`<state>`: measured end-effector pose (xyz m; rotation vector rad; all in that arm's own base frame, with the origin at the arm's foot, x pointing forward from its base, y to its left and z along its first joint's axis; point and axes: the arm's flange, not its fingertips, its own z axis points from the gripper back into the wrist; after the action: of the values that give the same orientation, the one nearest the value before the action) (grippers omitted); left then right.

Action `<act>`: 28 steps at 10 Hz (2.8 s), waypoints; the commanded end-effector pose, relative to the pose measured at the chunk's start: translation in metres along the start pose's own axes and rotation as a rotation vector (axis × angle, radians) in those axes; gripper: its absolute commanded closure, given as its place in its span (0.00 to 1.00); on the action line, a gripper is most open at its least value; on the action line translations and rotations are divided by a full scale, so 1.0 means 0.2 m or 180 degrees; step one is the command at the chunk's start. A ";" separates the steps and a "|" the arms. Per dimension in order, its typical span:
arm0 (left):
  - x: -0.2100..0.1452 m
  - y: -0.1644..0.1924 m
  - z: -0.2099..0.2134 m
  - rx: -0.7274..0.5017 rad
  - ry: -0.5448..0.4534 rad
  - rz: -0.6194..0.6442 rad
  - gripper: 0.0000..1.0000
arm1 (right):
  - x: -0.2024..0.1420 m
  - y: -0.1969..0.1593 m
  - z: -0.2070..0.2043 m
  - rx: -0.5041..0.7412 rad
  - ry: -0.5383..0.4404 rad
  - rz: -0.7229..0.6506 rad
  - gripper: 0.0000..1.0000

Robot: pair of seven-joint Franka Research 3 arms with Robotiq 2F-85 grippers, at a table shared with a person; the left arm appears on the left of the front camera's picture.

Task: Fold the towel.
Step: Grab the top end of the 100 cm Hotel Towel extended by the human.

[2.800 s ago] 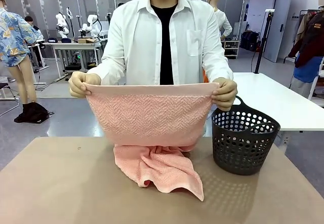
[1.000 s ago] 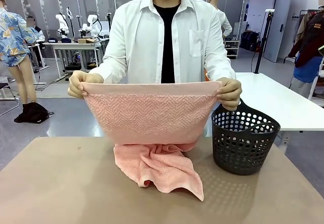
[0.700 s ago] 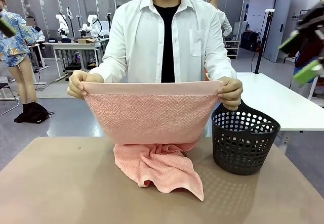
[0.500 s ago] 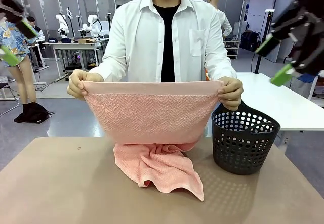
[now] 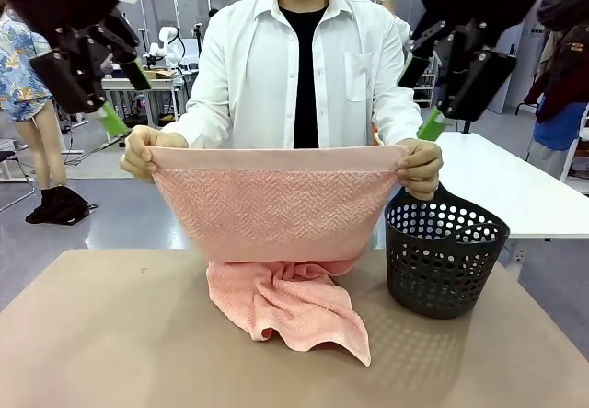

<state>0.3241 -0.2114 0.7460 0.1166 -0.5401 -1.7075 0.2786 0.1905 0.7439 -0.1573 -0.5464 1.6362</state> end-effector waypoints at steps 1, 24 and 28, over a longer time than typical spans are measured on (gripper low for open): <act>0.07 0.06 -0.03 -0.0085 0.0189 0.0077 0.00 | 0.06 -0.09 -0.04 -0.0023 0.0137 -0.0011 0.00; -0.01 0.35 -0.71 -0.0251 0.0414 0.0346 0.84 | 0.09 -0.49 -0.78 0.0173 0.0409 -0.0226 1.00; -0.02 0.36 -0.71 -0.0265 0.0424 0.0424 0.97 | 0.09 -0.47 -0.78 0.0188 0.0424 -0.0244 0.97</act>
<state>0.4418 -0.2555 0.6530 0.1026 -0.3571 -1.6092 0.4260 0.2498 0.6514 -0.1759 -0.4129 1.5863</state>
